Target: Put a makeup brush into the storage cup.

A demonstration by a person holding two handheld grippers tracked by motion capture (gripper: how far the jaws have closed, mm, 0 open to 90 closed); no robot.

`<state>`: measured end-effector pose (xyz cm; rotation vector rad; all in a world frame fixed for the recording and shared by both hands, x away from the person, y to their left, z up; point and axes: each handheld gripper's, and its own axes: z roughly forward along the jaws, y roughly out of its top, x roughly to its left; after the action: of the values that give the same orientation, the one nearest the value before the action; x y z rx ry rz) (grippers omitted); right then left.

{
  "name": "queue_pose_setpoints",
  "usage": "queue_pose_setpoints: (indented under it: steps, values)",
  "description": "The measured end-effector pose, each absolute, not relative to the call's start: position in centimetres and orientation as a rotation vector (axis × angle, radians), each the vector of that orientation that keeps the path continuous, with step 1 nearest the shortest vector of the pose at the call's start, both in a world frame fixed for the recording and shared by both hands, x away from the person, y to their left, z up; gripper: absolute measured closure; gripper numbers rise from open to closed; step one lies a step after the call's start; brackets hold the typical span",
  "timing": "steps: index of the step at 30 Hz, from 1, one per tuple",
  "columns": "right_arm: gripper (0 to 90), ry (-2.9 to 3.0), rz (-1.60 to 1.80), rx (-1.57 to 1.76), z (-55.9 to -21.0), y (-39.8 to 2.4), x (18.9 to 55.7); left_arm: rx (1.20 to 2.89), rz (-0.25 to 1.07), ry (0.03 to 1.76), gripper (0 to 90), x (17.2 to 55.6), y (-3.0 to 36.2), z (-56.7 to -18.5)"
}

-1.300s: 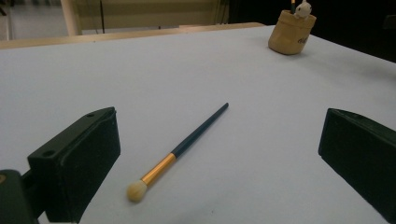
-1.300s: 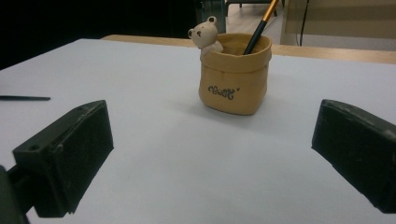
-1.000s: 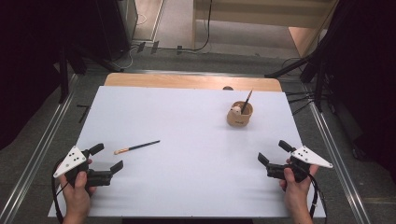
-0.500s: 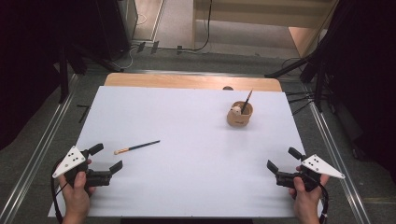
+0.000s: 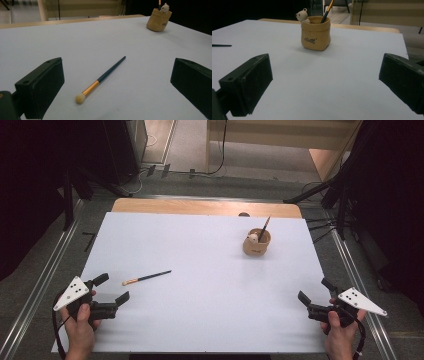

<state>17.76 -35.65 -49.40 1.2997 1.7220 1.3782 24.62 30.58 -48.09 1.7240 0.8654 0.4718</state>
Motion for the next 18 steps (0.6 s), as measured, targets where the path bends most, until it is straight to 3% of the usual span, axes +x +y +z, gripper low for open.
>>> queue_pose_setpoints:
  steps: [18]
  values:
    - [0.0, 1.714, 1.383, 1.305, -49.3, -35.5, 17.9, 1.759, 0.459, 0.848, 0.0, 25.1, 29.3, -47.7]
